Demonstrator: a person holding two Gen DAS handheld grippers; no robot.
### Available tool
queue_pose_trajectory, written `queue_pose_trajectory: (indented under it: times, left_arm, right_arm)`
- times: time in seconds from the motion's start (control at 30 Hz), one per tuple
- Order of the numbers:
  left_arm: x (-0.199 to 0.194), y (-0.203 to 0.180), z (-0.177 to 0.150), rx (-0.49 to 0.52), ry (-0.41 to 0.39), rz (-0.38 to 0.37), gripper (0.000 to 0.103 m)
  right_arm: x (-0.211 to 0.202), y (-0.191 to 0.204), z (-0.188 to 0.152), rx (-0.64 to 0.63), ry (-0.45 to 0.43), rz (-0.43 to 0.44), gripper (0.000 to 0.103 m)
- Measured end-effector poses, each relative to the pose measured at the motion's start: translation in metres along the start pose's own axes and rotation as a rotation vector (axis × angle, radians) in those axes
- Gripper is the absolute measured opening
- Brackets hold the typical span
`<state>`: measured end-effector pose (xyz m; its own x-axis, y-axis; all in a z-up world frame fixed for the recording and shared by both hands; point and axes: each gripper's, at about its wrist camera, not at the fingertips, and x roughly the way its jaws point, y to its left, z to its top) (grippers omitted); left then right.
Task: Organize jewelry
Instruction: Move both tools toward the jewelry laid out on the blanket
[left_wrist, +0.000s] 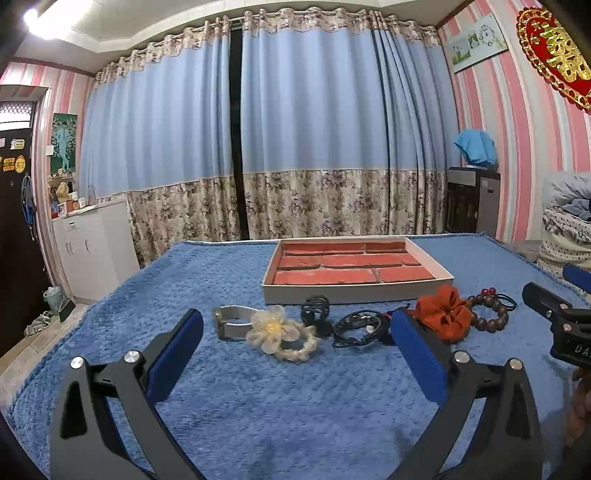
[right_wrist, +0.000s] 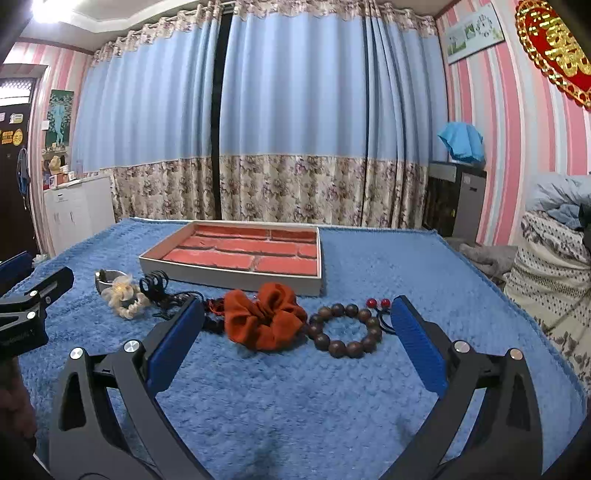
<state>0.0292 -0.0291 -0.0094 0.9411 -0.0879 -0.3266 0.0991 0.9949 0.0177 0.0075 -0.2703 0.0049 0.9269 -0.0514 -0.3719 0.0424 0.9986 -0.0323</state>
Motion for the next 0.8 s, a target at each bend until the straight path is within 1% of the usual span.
queue_pose_trajectory:
  times: [0.17,0.4,0.7,0.8]
  left_arm:
    - [0.012,-0.007,-0.001,0.000,0.034,-0.024,0.099]
    - [0.022,-0.016,0.003,0.019,0.032,-0.037,0.099]
    - [0.031,-0.025,0.002,0.025,0.069,-0.062,0.099]
    - [0.033,-0.025,0.002,0.019,0.076,-0.067,0.099]
  right_arm:
    - [0.004,-0.003,-0.001,-0.022,-0.001,-0.009,0.098]
    - [0.016,-0.006,0.004,-0.013,0.028,0.003,0.098]
    - [0.028,-0.005,0.005,-0.011,0.062,0.006,0.098]
    - [0.032,-0.005,0.005,-0.013,0.071,0.009,0.097]
